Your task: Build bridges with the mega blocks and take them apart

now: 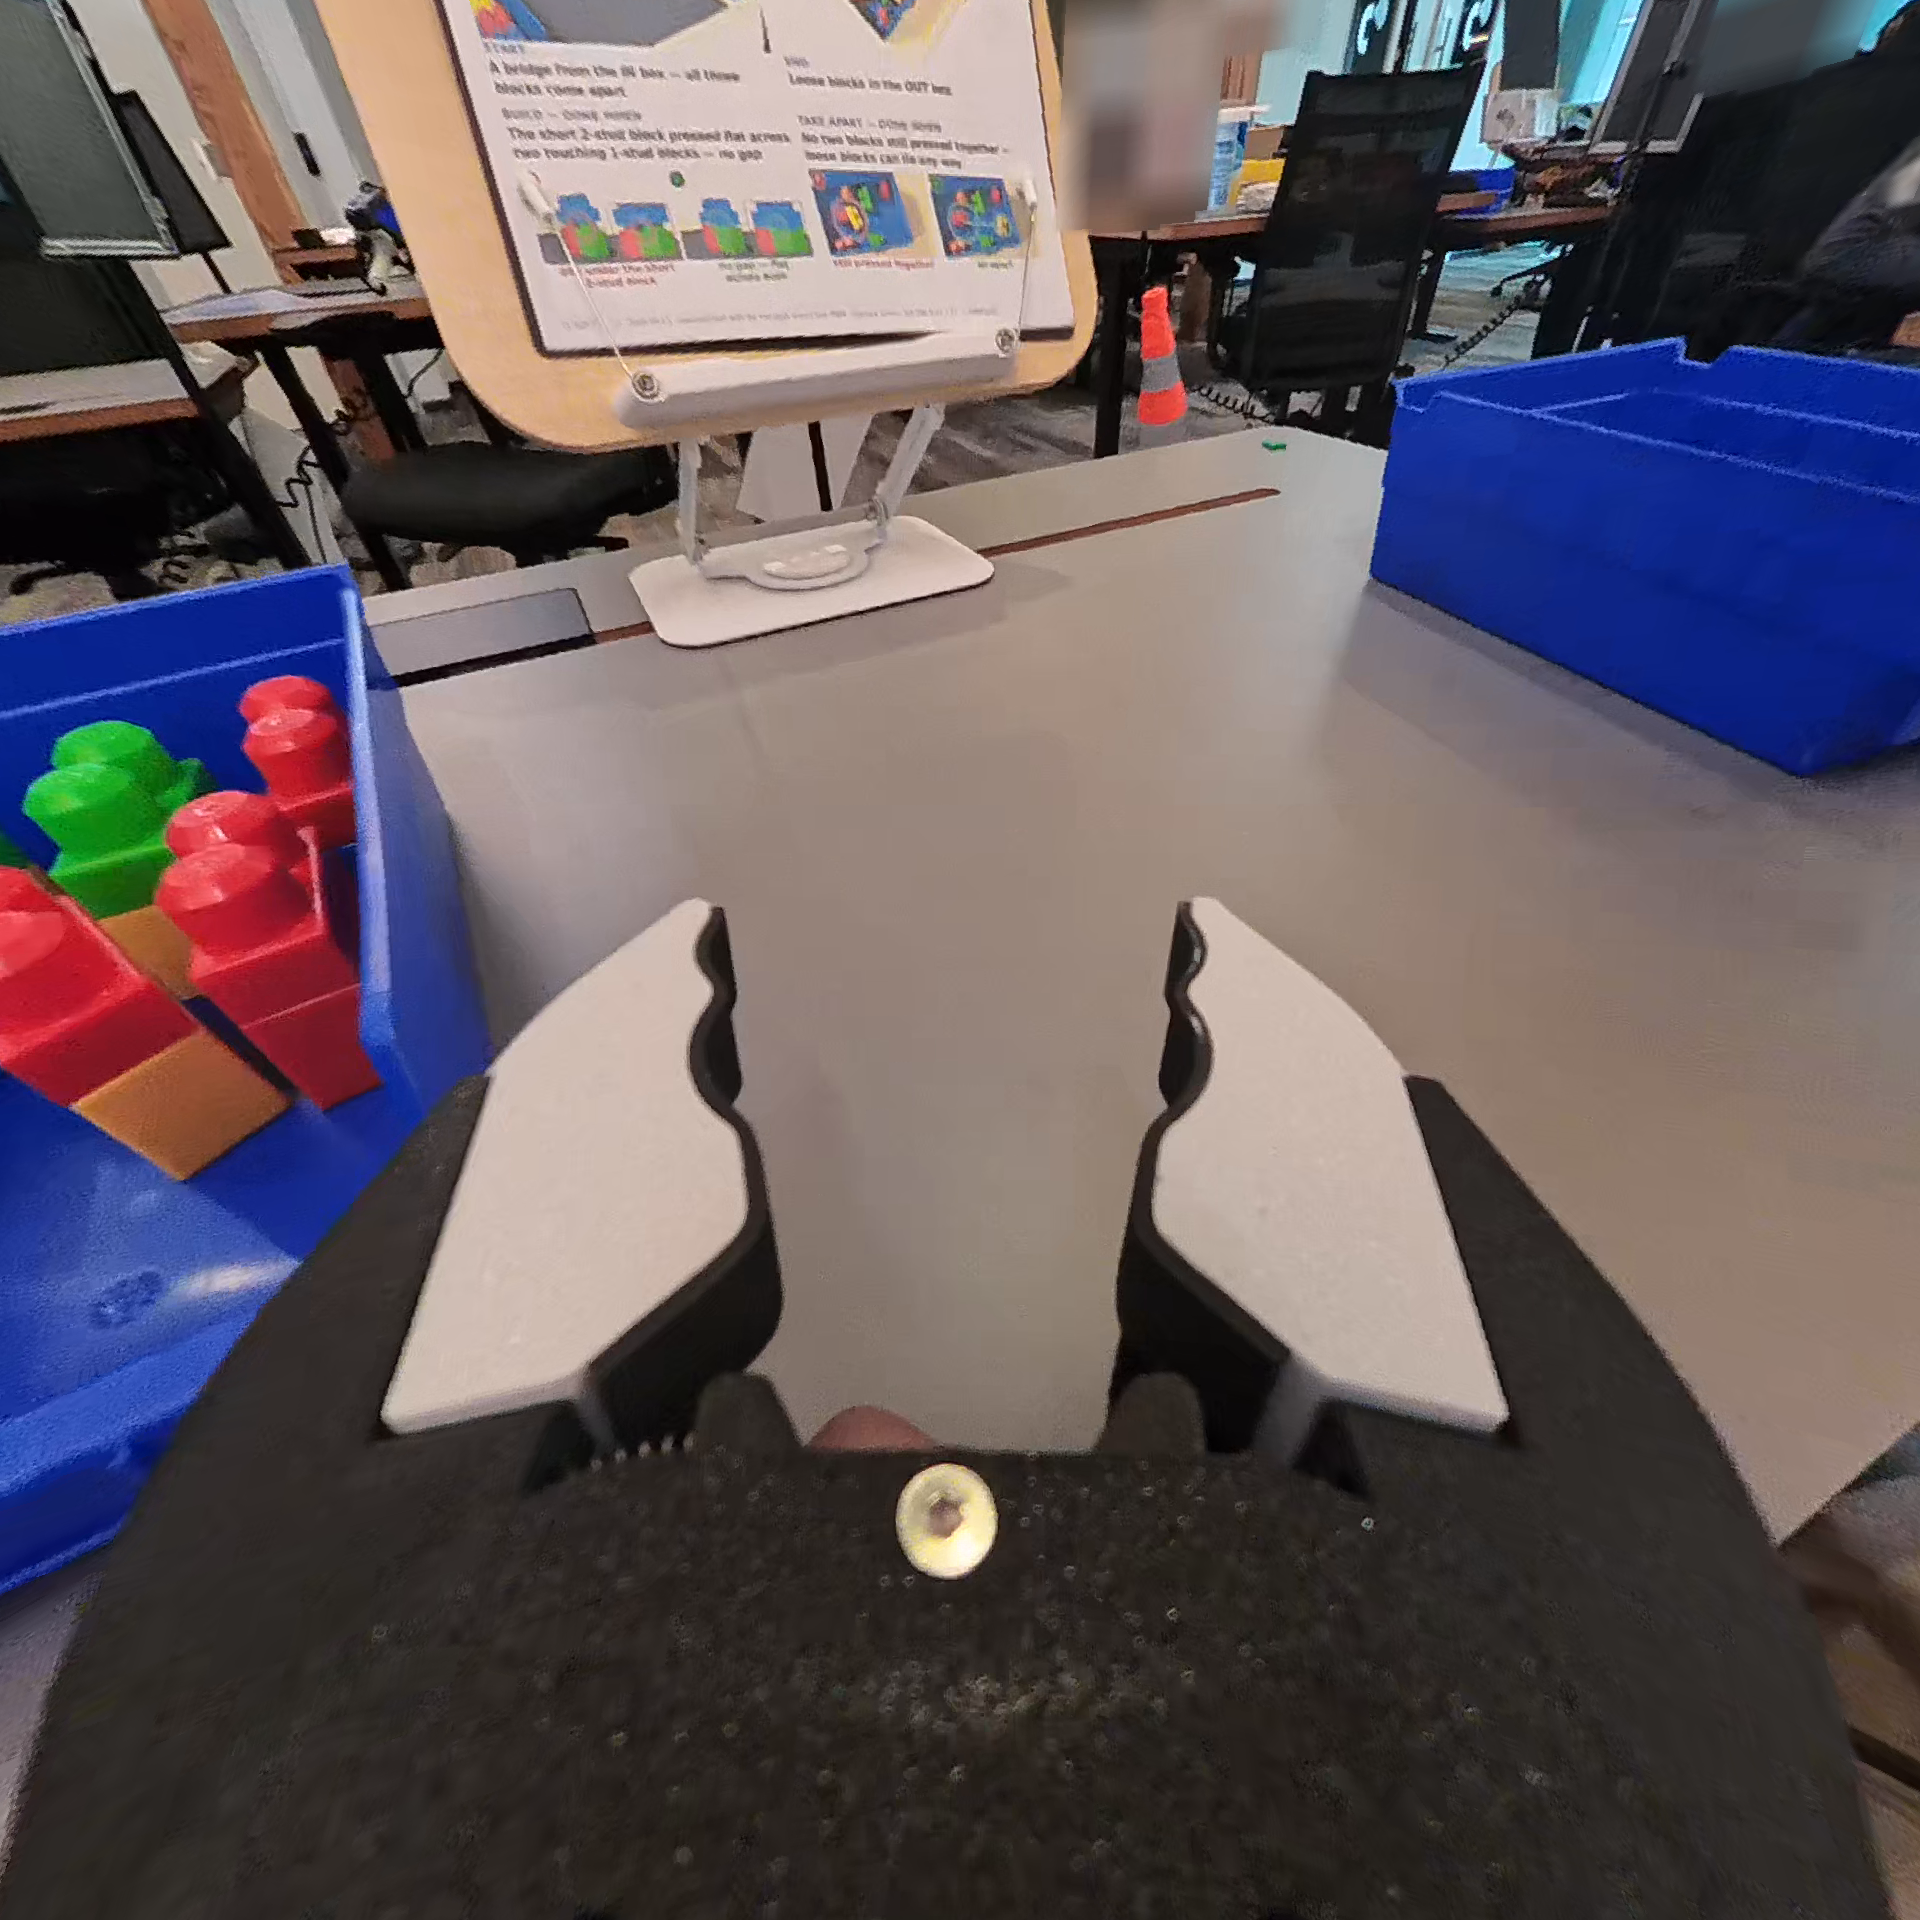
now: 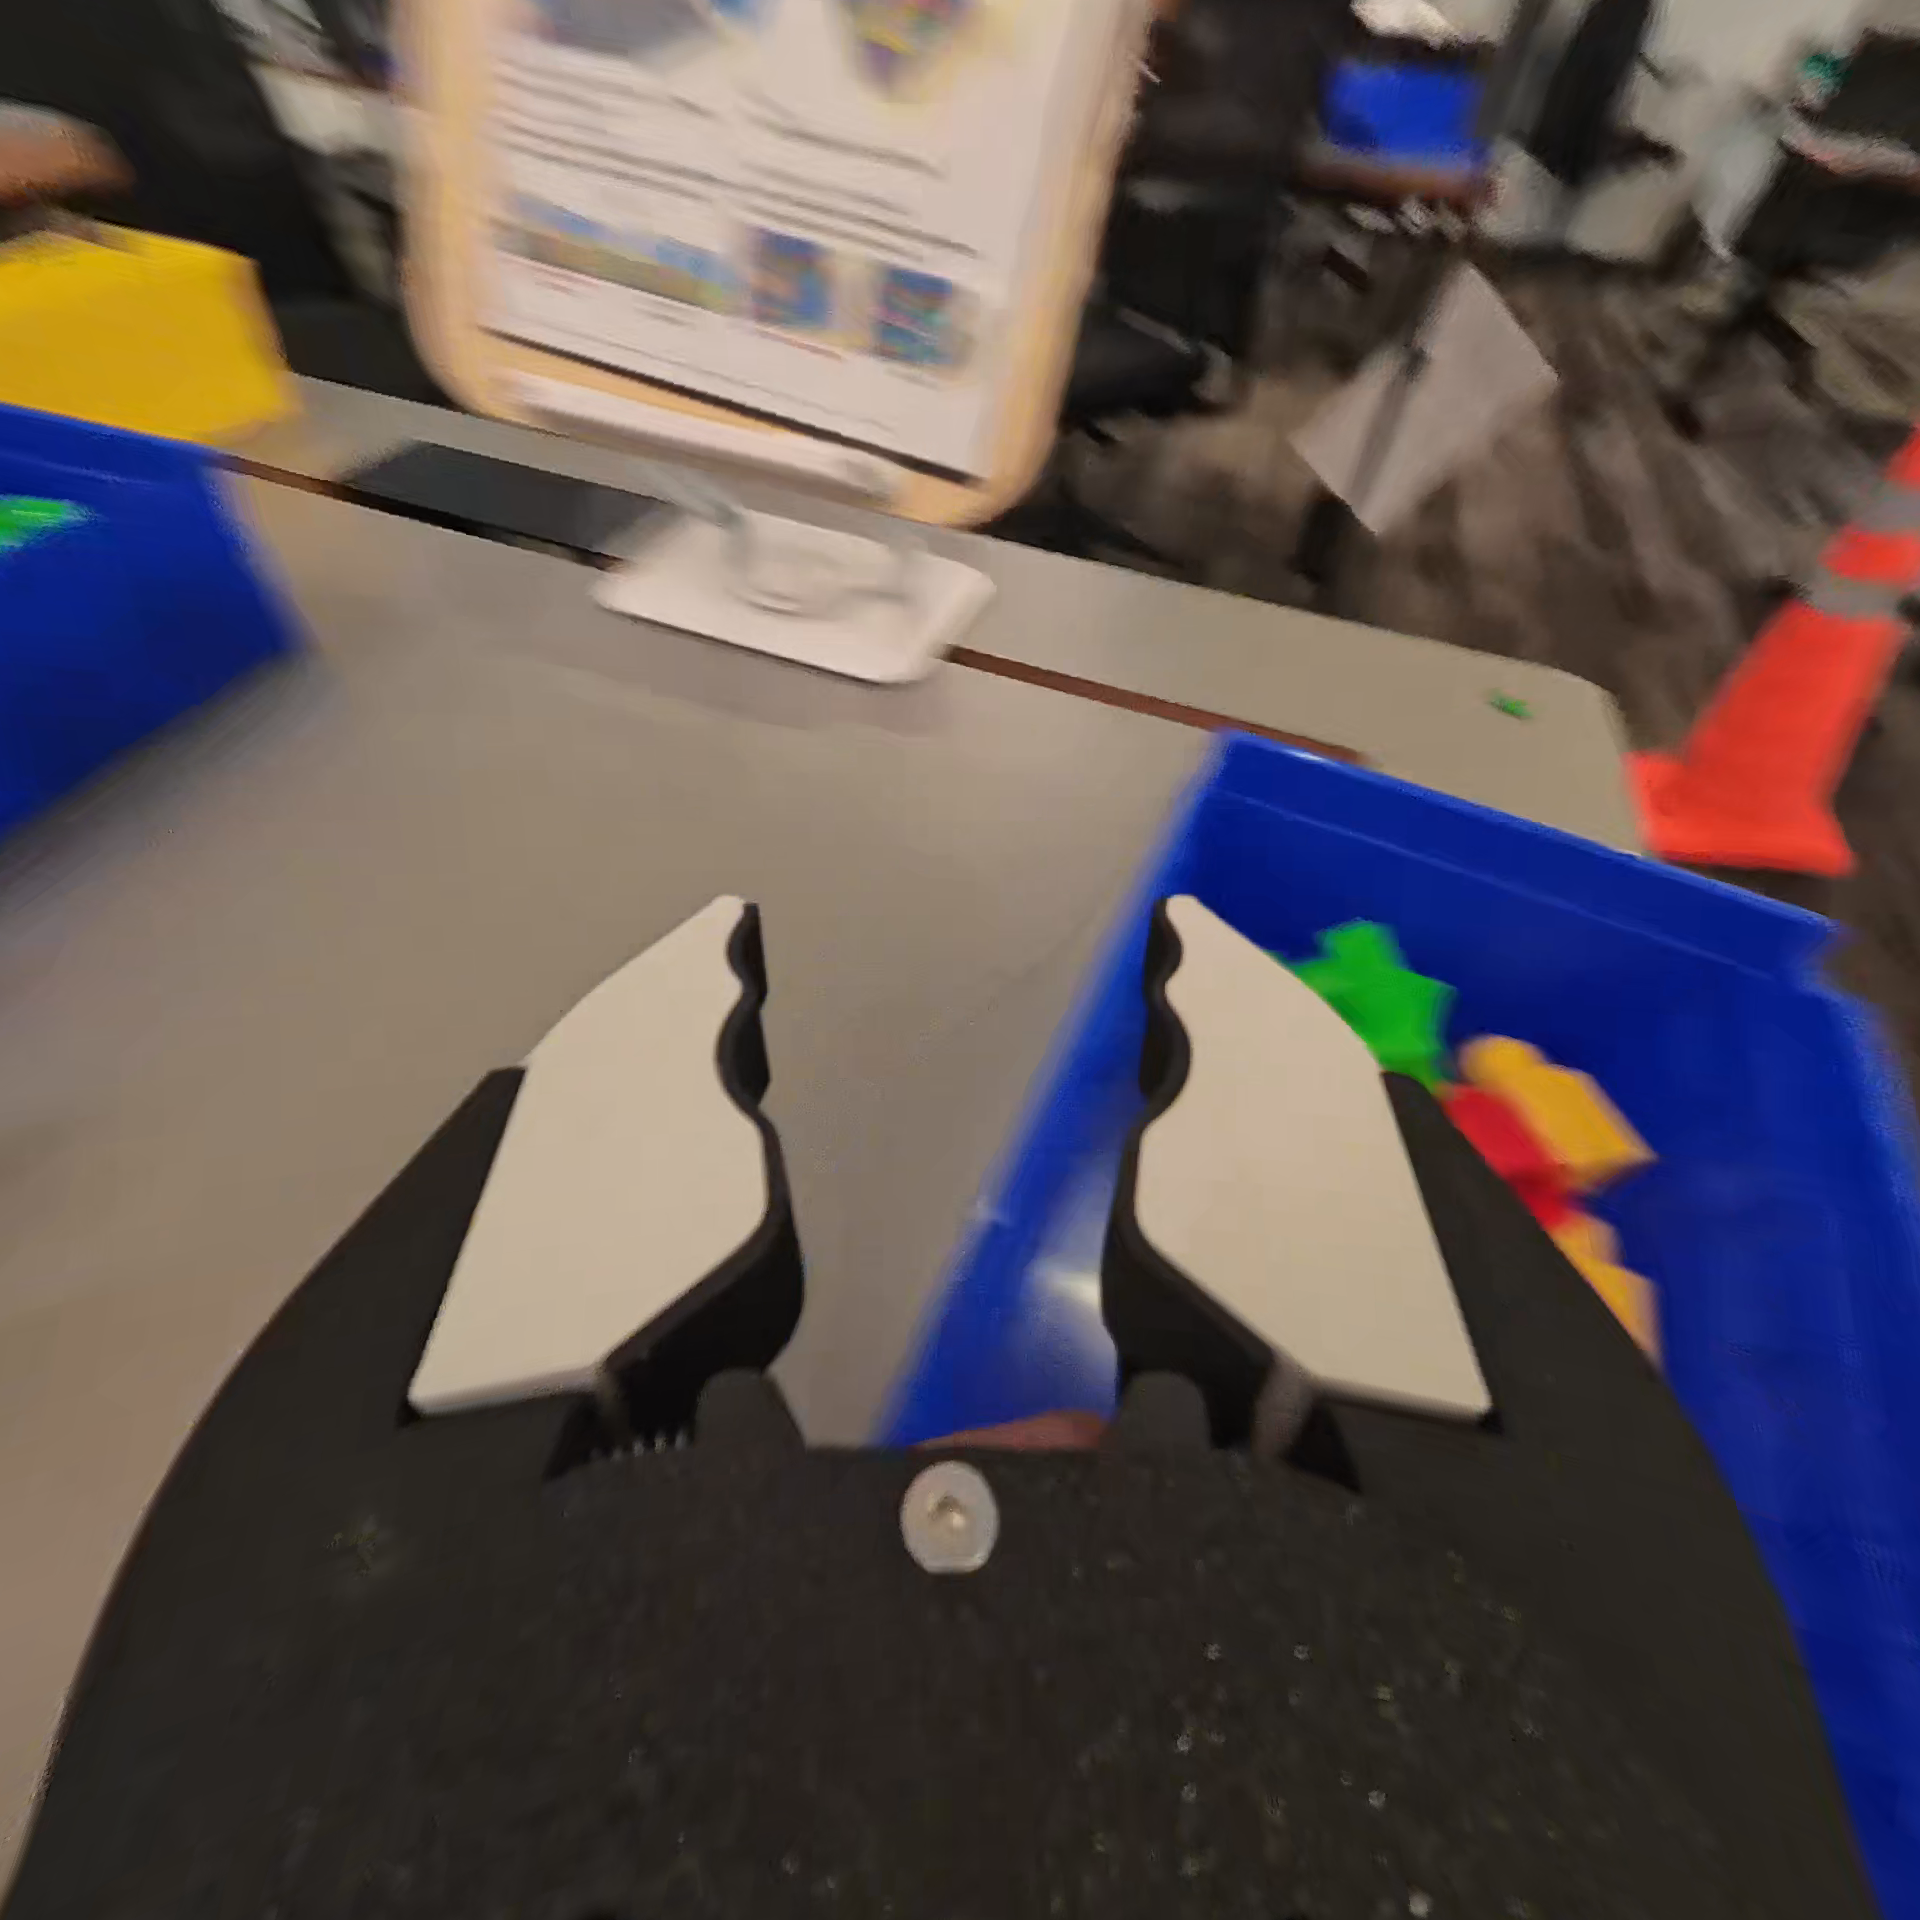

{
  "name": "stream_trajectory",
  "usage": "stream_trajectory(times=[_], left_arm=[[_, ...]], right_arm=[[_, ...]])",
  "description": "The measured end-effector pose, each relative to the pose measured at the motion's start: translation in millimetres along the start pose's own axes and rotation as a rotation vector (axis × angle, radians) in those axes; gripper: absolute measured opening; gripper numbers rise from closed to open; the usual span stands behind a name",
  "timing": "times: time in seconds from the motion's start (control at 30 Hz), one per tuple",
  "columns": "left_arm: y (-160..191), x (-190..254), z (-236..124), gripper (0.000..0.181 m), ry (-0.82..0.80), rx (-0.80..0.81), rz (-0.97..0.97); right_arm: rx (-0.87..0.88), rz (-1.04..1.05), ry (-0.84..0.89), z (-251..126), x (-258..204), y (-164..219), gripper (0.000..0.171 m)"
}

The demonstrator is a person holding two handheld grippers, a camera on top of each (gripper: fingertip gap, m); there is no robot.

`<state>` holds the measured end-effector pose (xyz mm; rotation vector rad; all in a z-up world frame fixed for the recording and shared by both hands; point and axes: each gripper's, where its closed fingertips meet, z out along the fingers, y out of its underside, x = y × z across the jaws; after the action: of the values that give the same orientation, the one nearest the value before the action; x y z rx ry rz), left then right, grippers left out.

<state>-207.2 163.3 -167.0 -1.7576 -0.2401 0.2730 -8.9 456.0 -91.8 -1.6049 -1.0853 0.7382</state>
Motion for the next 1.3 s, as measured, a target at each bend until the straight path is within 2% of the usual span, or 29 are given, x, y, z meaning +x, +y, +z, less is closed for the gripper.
stream_trajectory(times=[0.13, 0.23, 0.33, 0.5, 0.63, 0.8, 0.9, 0.97, 1.07, 1.13, 1.17, 1.3], left_arm=[[-1.5, -0.1, 0.1, 0.079, -0.009, -0.003, -0.022], [1.2, 0.7, 0.9, 0.079, -0.018, -0.011, -0.022], [3.3, 4.4, 0.4, 0.079, -0.012, -0.015, -0.038], [8.4, 1.8, -3.7, 0.078, -0.050, -0.032, -0.047], [3.0, -20.5, -15.8, 0.073, -0.147, -0.075, -0.045], [-34.6, -99.7, -28.5, 0.072, -0.278, -0.193, -0.048], [-45.5, -162.1, -15.2, 0.072, -0.322, -0.309, -0.069], [-34.3, -196.7, 1.8, 0.072, -0.316, -0.419, -0.151], [-1.3, -221.6, 28.3, 0.072, -0.235, -0.582, -0.378], [17.7, -234.3, 41.1, 0.061, -0.228, -0.653, -0.482], [23.3, -242.0, 46.5, 0.058, -0.251, -0.663, -0.493], [51.3, -249.7, 56.3, 0.070, -0.287, -0.795, -0.501]], right_arm=[[0.104, 0.052, -0.204, -17.3, -132.2, 30.6, 0.066], [0.105, 0.107, -0.239, -12.4, -181.9, 62.0, 0.065], [0.035, 0.098, -0.260, -2.7, -203.8, 84.4, 0.076], [0.002, 0.096, -0.290, 5.9, -201.6, 88.8, 0.078], [0.005, 0.116, -0.306, 7.3, -194.4, 84.7, 0.078], [0.038, 0.094, -0.315, 3.3, -192.9, 75.3, 0.077], [0.042, 0.026, -0.299, 1.6, -190.9, 75.1, 0.078], [0.041, -0.007, -0.287, 0.1, -187.5, 75.9, 0.078], [0.044, -0.011, -0.284, -4.7, -181.3, 75.4, 0.077], [0.048, 0.003, -0.287, -8.0, -176.2, 75.0, 0.077], [0.047, 0.010, -0.286, -8.9, -173.2, 75.0, 0.077], [0.044, 0.046, -0.288, -10.4, -162.6, 75.8, 0.077]])
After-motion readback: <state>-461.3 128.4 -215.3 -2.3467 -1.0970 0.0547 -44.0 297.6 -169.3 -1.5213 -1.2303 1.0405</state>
